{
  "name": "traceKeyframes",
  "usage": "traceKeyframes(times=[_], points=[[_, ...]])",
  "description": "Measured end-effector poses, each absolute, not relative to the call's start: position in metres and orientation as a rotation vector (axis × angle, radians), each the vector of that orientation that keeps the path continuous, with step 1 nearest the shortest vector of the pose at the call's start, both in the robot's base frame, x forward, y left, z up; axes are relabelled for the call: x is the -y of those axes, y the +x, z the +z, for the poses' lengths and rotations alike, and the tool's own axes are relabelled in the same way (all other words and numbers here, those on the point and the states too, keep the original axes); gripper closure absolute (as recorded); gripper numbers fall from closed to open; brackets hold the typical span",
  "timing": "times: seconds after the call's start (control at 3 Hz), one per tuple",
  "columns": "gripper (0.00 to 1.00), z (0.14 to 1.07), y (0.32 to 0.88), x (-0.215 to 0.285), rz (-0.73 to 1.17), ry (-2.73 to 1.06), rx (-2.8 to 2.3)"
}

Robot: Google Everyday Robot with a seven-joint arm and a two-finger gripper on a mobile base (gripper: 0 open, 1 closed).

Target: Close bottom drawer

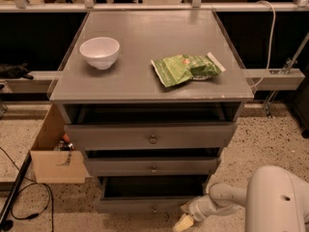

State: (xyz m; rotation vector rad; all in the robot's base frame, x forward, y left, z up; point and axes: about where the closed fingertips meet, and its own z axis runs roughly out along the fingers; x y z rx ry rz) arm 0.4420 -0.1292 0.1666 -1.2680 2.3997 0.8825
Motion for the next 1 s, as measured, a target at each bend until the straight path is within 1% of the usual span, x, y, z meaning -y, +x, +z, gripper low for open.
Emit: traceKeyframes(times=[0.33,0.67,1.0], points=[[0.0,0.154,0.469,0.134,0.836,-1.236,-2.406],[0.0,0.152,0.501,0.125,0.794,-1.223,-2.395],[0.0,0.153,0.503,0.124,0.79,-1.226,-2.393]])
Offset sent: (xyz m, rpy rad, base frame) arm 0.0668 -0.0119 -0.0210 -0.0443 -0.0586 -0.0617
